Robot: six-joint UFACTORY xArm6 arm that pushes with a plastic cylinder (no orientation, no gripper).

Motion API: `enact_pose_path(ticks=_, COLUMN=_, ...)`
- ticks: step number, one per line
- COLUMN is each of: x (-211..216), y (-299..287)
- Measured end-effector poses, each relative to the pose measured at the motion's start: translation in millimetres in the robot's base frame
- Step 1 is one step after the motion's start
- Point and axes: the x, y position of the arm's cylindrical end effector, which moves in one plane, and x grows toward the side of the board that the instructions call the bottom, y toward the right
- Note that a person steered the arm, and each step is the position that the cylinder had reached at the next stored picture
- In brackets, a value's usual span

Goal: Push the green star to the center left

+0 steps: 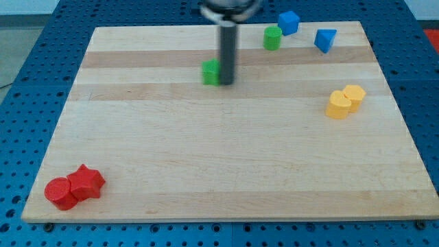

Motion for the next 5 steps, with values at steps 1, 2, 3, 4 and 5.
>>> enact_pose_path(ticks=1, x=22.9, y=-72.3)
enact_pose_path(ticks=2, x=26.0, y=-30.5)
enact_pose_path(ticks=3, x=3.0, y=18.2)
enact_pose_path(ticks=4, x=-22.9, y=20.3)
enact_pose_path(ticks=5, x=-29.7, y=-29.5)
